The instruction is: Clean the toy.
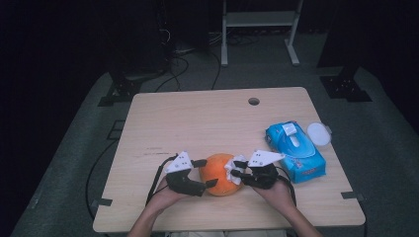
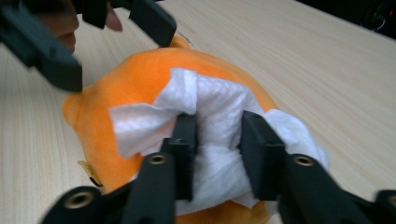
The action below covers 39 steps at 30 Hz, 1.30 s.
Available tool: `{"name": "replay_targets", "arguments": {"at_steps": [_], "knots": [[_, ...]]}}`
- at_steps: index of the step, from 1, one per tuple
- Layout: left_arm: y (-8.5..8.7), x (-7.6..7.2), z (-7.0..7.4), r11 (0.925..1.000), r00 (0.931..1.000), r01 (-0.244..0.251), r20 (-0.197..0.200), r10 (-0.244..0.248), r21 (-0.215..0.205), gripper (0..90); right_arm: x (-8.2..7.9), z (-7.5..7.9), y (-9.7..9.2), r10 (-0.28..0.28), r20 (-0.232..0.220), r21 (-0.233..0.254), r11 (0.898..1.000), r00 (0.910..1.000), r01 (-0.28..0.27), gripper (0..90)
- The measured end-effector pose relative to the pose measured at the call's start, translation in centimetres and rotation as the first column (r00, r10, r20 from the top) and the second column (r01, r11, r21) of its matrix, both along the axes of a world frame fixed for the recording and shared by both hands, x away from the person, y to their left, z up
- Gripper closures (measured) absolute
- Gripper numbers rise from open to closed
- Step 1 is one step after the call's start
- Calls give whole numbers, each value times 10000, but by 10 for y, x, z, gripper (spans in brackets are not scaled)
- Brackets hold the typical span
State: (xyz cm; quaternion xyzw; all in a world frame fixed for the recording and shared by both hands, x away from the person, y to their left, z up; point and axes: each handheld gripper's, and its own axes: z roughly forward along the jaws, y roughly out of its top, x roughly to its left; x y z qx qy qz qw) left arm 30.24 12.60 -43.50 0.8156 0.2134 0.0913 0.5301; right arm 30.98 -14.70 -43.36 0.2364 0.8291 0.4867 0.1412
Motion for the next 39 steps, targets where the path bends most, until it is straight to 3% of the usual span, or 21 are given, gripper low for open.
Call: {"name": "replay_targets", "arguments": {"at_steps": [2, 4, 6, 11, 14, 17, 19, 21, 22, 24, 26, 27, 29, 31, 32, 36, 39], "knots": [[-5, -1, -3, 9993, 9997, -69, 222, 61, 361, 216, -1, 1, 1, -47, -99, -3, 10000, 9999, 47, 755], [-6, -1, -3, 9987, 9992, -144, 370, 126, 495, 246, -3, 4, 1, 3, 13, -197, 9998, 10000, -3, 788], [-5, 0, -4, 9985, 9989, -225, 434, 203, 506, 289, -4, 7, -5, -18, -171, -20, 10000, 9999, 17, 823], [0, 4, -9, 9981, 9987, -421, 302, 407, 454, 323, -3, 5, -18, -630, -270, -193, 9979, 9976, 625, 838], [0, 4, -11, 9952, 9975, -528, 502, 488, 829, 330, -12, 6, -10, -402, -118, -22, 9992, 9991, 401, 838], [4, 6, -13, 9963, 9978, -606, 315, 587, 604, 332, -26, 10, 6, 478, 4, 193, 9987, 9989, -478, 838], [5, 7, -13, 9966, 9980, -585, 262, 570, 581, 336, -33, 12, 15, 859, 261, -193, 9962, 9960, -854, 838], [5, 8, -13, 9967, 9979, -607, 271, 593, 532, 341, -32, 12, 14, 742, 399, -429, 9964, 9964, -725, 839], [5, 8, -14, 9968, 9977, -642, 267, 630, 485, 342, -24, 9, 2, 249, 188, -314, 9992, 9995, -243, 840], [5, 9, -14, 9969, 9976, -658, 237, 649, 430, 343, -20, 8, -3, 19, 247, -411, 9992, 9997, -9, 840], [6, 10, -15, 9972, 9979, -624, 203, 616, 412, 344, -12, 2, -16, -594, 43, -510, 9969, 9982, 596, 840], [5, 11, -15, 9973, 9980, -600, 231, 591, 431, 344, -11, -1, -20, -690, -235, -250, 9973, 9973, 684, 840], [5, 11, -15, 9967, 9977, -621, 294, 606, 531, 344, -14, -1, -17, -614, -241, -229, 9979, 9978, 608, 840], [5, 13, -16, 9968, 9977, -665, 188, 657, 451, 344, -23, 3, -6, -162, 59, -260, 9995, 9999, 163, 839], [6, 15, -16, 9972, 9978, -639, 175, 632, 398, 344, -33, 8, 6, 508, 148, -92, 9987, 9986, -507, 839], [5, 15, -15, 9974, 9981, -603, 171, 597, 385, 346, -35, 10, 14, 620, 446, -451, 9972, 9971, -600, 840], [4, 16, -15, 9974, 9979, -612, 230, 604, 368, 350, -23, 5, -1, -24, 232, -393, 9992, 9997, 33, 841]]}}
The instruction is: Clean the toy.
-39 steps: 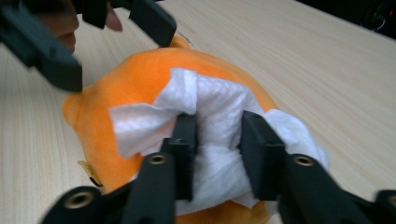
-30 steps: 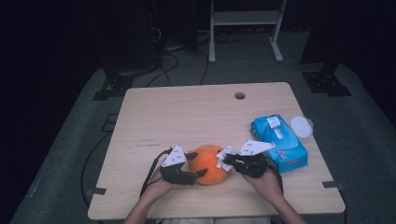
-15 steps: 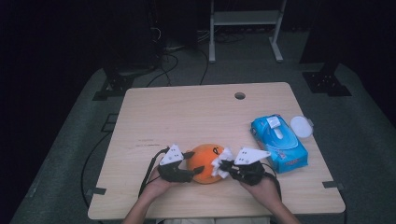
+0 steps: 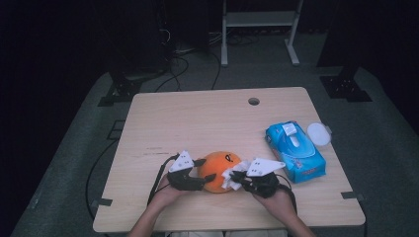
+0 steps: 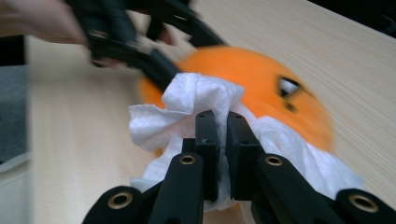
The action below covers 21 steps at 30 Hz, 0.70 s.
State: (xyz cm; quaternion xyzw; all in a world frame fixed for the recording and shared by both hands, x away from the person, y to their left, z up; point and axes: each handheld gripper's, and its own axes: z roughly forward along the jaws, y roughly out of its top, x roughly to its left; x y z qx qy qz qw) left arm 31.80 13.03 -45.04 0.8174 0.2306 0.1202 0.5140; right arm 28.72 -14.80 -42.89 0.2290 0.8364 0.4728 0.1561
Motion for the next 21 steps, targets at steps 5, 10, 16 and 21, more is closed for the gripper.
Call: {"name": "replay_targets", "arguments": {"at_steps": [5, 10, 16, 21], "knots": [[-1, -1, 0, 9999, 10000, -43, 58, 42, 98, 352, 12, -10, -19, -896, -395, -80, 9960, 9952, 894, 841], [-2, -1, 0, 9998, 9999, -119, 64, 118, 170, 363, -3, 2, 5, 167, 3, 170, 9997, 9999, -167, 840], [-4, -4, 11, 9995, 9994, 313, 133, -313, -1, 216, 10, -5, -11, -521, -275, 234, 9983, 9983, 527, 841], [-7, -3, 4, 9980, 9986, 498, 148, -504, 388, 245, 14, -8, -17, -653, -575, 497, 9964, 9962, 681, 843]]}}
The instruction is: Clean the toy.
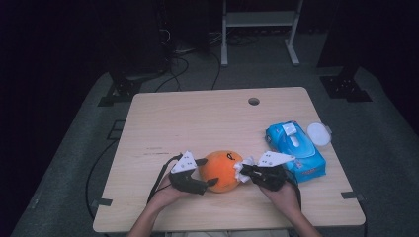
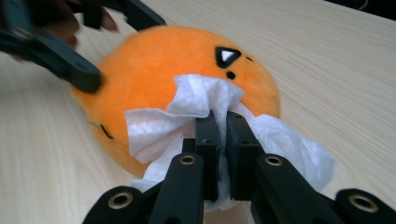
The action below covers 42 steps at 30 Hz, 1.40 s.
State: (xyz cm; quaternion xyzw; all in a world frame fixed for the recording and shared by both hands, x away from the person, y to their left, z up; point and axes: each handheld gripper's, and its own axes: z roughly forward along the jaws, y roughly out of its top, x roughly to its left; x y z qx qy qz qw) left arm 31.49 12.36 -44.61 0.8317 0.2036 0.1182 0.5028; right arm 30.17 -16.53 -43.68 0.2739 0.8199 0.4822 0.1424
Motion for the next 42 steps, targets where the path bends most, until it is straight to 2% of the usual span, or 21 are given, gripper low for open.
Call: {"name": "replay_targets", "arguments": {"at_steps": [3, 5, 9, 12, 13, 15, 17, 19, 20, 22, 24, 25, 26, 28, 29, 31, 33, 35, 37, 40, 42], "knots": [[4, 3, -2, 9998, 9999, 17, -124, -20, -206, 296, -11, 8, 19, 746, 570, -176, 9971, 9956, -737, 843], [4, 4, -3, 9997, 9999, -15, -140, 11, -244, 313, -11, 12, 24, 930, 575, -96, 9957, 9940, -926, 843], [-2, 1, -4, 9996, 9998, -208, -53, 207, -169, 343, 4, 10, 14, 387, 306, 86, 9992, 9988, -390, 844], [-6, -1, 0, 9995, 9995, -303, -52, 303, -90, 310, 7, 4, 8, 210, 301, -208, 9996, 9993, -204, 845], [-5, -1, 2, 9996, 9996, -246, -135, 244, -145, 267, 8, 3, 8, 185, 338, -257, 9995, 9993, -176, 845], [-1, -3, 4, 9992, 9995, 201, -217, -209, -353, 192, 7, 3, 7, 105, 384, -383, 9992, 9992, -91, 846], [4, -4, 4, 9983, 9986, 426, -280, -437, -403, 181, 8, 3, 5, 36, 381, -447, 9990, 9993, -19, 846], [4, -3, 3, 9988, 9989, 322, -321, -334, -372, 204, 9, 2, 4, 31, 324, -383, 9993, 9995, -18, 845], [4, -2, 2, 9995, 9995, 254, -206, -258, -208, 245, 7, 2, 6, 61, 363, -403, 9992, 9993, -46, 846], [4, 0, 1, 9999, 10000, 11, -68, -12, -109, 313, 0, 5, 13, 335, 559, -507, 9982, 9979, -306, 847], [5, 3, -1, 9995, 9998, -75, -190, 69, -319, 347, -11, 8, 24, 803, 782, -570, 9955, 9937, -759, 846], [5, 3, -2, 9993, 9998, -49, -215, 40, -378, 353, -15, 10, 32, 1202, 764, -494, 9919, 9898, -1167, 846], [4, 2, -2, 9995, 9999, -18, -165, 13, -312, 356, -18, 11, 38, 1450, 733, -516, 9886, 9867, -1414, 846], [3, 0, -1, 9999, 10000, -8, 19, 8, -104, 365, -21, 14, 48, 1587, 920, -798, 9852, 9830, -1516, 846], [2, -1, -1, 10000, 10000, -18, 37, 19, -39, 370, -16, 17, 45, 1290, 1024, -705, 9900, 9863, -1221, 846], [2, -2, -3, 10000, 10000, 20, 86, -21, 33, 371, -13, 17, 41, 1121, 1021, -581, 9926, 9884, -1065, 846], [0, -3, -3, 10000, 9999, 54, 86, -55, 67, 372, -3, 18, 27, 646, 784, -227, 9978, 9948, -630, 847], [0, -4, -2, 9998, 9998, 89, 175, -92, 171, 370, 0, 16, 19, 462, 668, -250, 9987, 9967, -446, 847], [0, -5, 1, 9997, 9998, 117, 150, -120, 203, 306, 0, 11, 17, 504, 646, -403, 9980, 9966, -479, 847], [4, -4, 1, 9993, 9994, 266, -213, -272, -276, 195, -4, 10, 18, 547, 708, -576, 9971, 9960, -506, 847], [3, -6, -2, 9996, 9995, 255, -198, -256, -78, 210, -9, 11, 19, 655, 601, -474, 9969, 9960, -627, 847]]}}
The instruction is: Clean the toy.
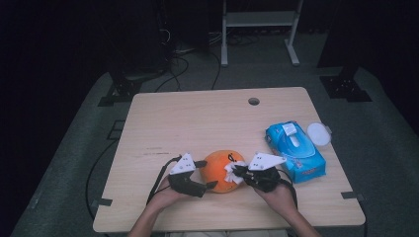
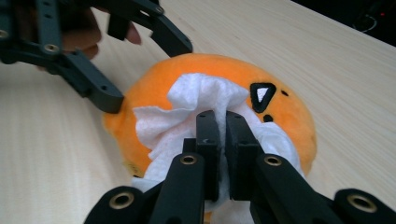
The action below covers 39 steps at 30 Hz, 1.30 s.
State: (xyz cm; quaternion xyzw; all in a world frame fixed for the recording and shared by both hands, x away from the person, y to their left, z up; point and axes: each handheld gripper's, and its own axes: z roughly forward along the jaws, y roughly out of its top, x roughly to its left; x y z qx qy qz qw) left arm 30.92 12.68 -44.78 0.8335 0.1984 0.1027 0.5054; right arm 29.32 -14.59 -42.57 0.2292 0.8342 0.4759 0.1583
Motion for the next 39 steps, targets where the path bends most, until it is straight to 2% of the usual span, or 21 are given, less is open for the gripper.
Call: {"name": "replay_targets", "arguments": {"at_steps": [2, 3, 5, 6, 7, 8, 9, 11, 12, 14, 15, 18, 20, 21, 23, 25, 28, 31, 34, 36, 39], "knots": [[-3, -1, -2, 9997, 9999, 12, 110, -15, 256, 242, -7, 1, 8, 403, -27, 86, 9992, 9992, -403, 846], [-5, -2, -2, 9998, 9999, -6, 168, 2, 215, 257, -9, 1, 12, 591, 32, 26, 9983, 9982, -591, 846], [-6, -2, -1, 9994, 9996, -22, 283, 12, 354, 292, -13, 4, 23, 815, 308, -379, 9960, 9962, -804, 846], [-6, -2, -1, 9994, 9996, -25, 282, 16, 336, 306, -11, 5, 22, 720, 395, -364, 9968, 9966, -705, 846], [-5, -2, -1, 9995, 9996, -29, 292, 20, 321, 311, -6, 6, 18, 532, 320, -135, 9985, 9981, -528, 845], [-5, -2, -2, 9994, 9995, -17, 321, 6, 340, 312, 4, 7, 5, -8, 172, 212, 9998, 9999, 4, 846], [-4, -2, -2, 9996, 9995, -25, 304, 16, 297, 312, 4, 7, 5, -8, 172, 212, 9998, 9999, 4, 846], [-3, -1, -1, 9999, 9996, -7, 275, 3, 159, 303, 11, 4, -7, -414, -75, 399, 9983, 9991, 417, 846], [-2, 0, 1, 10000, 9995, 16, 301, -13, -96, 257, 13, 1, -11, -495, -201, 440, 9978, 9986, 504, 846], [-1, 1, 6, 9973, 9999, -55, 88, 62, -729, 178, 11, -3, -13, -540, -268, 415, 9976, 9982, 551, 845], [-1, 0, 7, 9967, 9997, -198, 150, 210, -786, 152, 8, -3, -12, -396, -348, 464, 9981, 9986, 412, 845], [-4, 0, 1, 9990, 9981, -435, 437, 436, -45, 198, -3, -1, -4, 172, -443, 682, 9976, 9989, -142, 844], [-3, 1, -1, 9987, 9983, -483, 307, 488, -181, 232, -6, 3, -1, 148, -233, 397, 9991, 9996, -138, 844], [-3, 2, -1, 9984, 9983, -537, 226, 541, -199, 237, -3, 3, -3, 59, -239, 473, 9989, 9997, -48, 844], [-4, 1, -1, 9978, 9979, -610, 180, 614, -262, 237, 4, 0, -12, -269, -558, 717, 9969, 9981, 309, 844], [-5, 1, -2, 9979, 9980, -603, 200, 608, -240, 237, 12, -6, -25, -808, -704, 637, 9943, 9942, 853, 844], [-5, 1, -2, 9980, 9983, -563, 118, 567, -287, 242, 19, -11, -36, -1194, -1272, 934, 9869, 9847, 1317, 843], [-6, 1, -2, 9986, 9989, -438, 134, 442, -287, 242, 16, -5, -28, -862, -1031, 1129, 9888, 9909, 977, 843], [-5, 1, -3, 9984, 9991, -418, 100, 422, -390, 251, 18, 0, -23, -700, -805, 1064, 9912, 9943, 784, 843], [-4, 1, 1, 9972, 9979, -612, 186, 620, -433, 244, 21, -5, -27, -826, -1032, 1003, 9906, 9912, 930, 844], [-4, -1, 10, 9881, 9902, -1379, 139, 1391, -675, 189, 20, -12, -31, -955, -1374, 935, 9896, 9859, 1089, 845]]}}
